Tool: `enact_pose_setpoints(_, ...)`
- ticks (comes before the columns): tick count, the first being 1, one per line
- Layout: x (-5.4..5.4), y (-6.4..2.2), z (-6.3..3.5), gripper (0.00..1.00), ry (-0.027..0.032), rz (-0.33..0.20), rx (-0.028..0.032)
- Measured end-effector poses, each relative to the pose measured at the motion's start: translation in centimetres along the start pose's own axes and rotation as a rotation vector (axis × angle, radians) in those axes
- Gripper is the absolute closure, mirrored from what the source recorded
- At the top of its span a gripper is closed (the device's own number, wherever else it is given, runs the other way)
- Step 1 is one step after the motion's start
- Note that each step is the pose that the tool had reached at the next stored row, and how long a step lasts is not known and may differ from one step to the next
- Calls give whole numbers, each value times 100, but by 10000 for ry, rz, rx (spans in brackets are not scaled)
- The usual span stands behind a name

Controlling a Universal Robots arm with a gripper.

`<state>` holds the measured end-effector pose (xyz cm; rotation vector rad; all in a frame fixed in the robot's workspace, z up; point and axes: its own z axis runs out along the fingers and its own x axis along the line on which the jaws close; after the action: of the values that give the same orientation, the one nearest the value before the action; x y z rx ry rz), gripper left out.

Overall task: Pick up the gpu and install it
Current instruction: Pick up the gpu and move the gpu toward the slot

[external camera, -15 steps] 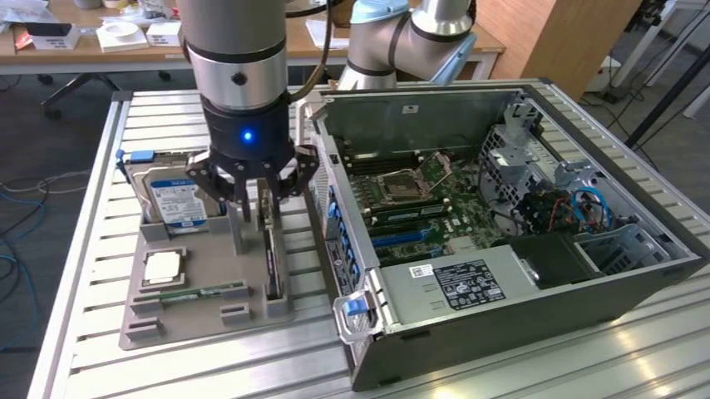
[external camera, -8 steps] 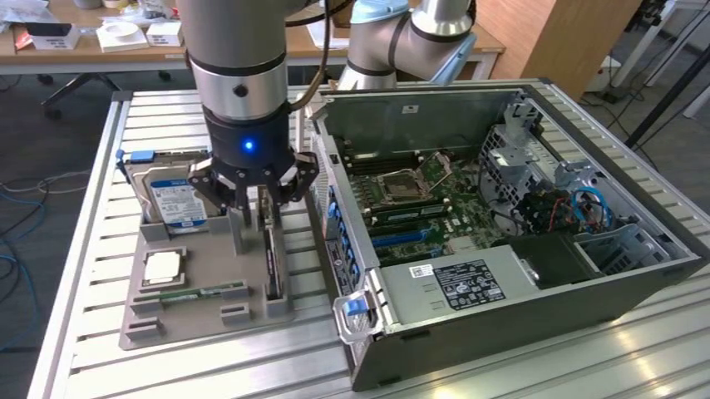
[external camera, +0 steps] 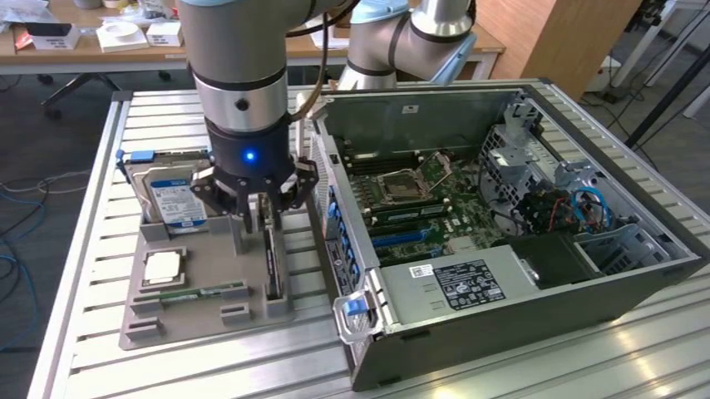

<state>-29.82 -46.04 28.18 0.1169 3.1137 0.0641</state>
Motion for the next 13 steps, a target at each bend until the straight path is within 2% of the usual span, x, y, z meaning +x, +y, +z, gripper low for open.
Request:
enact_pose_setpoints(9, 3, -5, 116, 59, 0, 0, 0)
enact_pose_setpoints(13, 3, -5, 122, 59, 1, 0, 1)
